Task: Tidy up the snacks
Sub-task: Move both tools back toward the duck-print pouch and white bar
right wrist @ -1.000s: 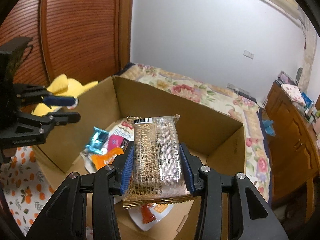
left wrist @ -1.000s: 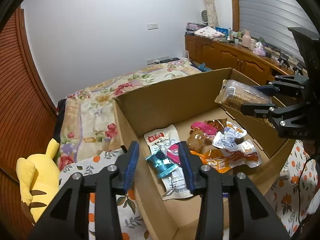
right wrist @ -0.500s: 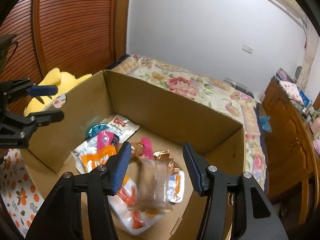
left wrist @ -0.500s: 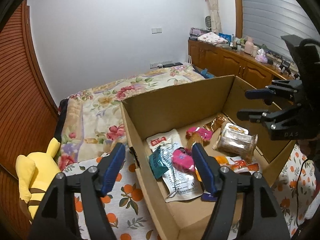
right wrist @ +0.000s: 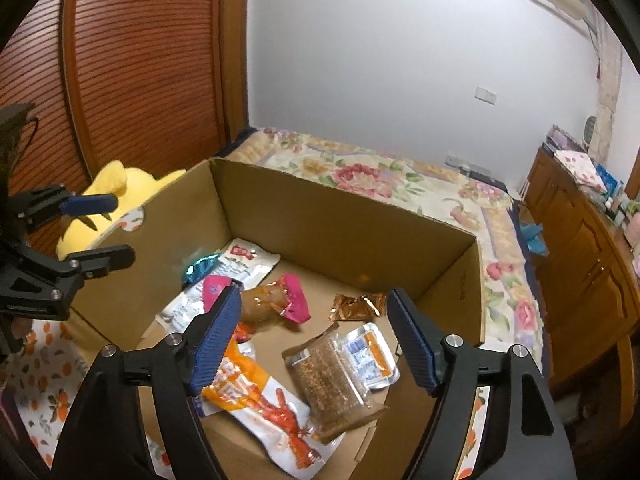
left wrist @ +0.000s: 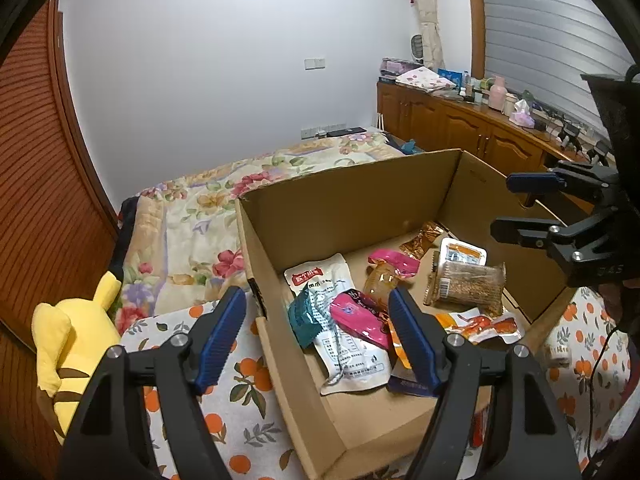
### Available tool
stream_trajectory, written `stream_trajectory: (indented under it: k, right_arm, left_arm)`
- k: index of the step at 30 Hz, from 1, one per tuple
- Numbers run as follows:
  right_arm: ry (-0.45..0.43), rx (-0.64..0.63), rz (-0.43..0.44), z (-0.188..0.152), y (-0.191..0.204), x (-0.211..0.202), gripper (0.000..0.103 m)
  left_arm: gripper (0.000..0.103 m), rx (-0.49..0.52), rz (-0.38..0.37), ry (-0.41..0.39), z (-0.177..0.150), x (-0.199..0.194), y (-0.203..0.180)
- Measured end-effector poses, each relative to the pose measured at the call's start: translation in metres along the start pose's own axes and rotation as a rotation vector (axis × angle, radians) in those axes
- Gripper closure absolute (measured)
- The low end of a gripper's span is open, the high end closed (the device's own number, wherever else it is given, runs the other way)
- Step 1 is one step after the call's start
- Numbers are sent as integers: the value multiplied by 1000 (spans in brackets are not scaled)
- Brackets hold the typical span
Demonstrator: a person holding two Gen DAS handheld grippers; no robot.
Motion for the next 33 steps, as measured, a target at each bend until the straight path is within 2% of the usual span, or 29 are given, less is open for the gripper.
stream_trajectory:
  k: [10, 15, 22, 33]
  right_arm:
    - [-93, -6, 5, -12, 18, -59, 26]
    - [-107, -15, 2, -27, 25, -84, 26]
    - [-95, 3, -8, -59, 28, -105, 26]
    - [-28, 13, 19, -115, 33, -113, 26]
  left_arm:
    - [28, 22, -44, -28, -12, -33, -28]
    - [28, 33, -71, -34, -25, -49, -45]
    - [28, 27, -106, -29, -49, -63, -62]
    - [28, 46, -137, 47, -96, -52, -97]
Point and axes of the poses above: each gripper's, at about its wrist camera, not at the fingertips, and x roughly the way its jaws point, y to its left, z to its top, the point moved 5 cm from there along x, roughly the way its jaws point, and after that the axes turned 12 degrees about -x, right-handed, at the moved point
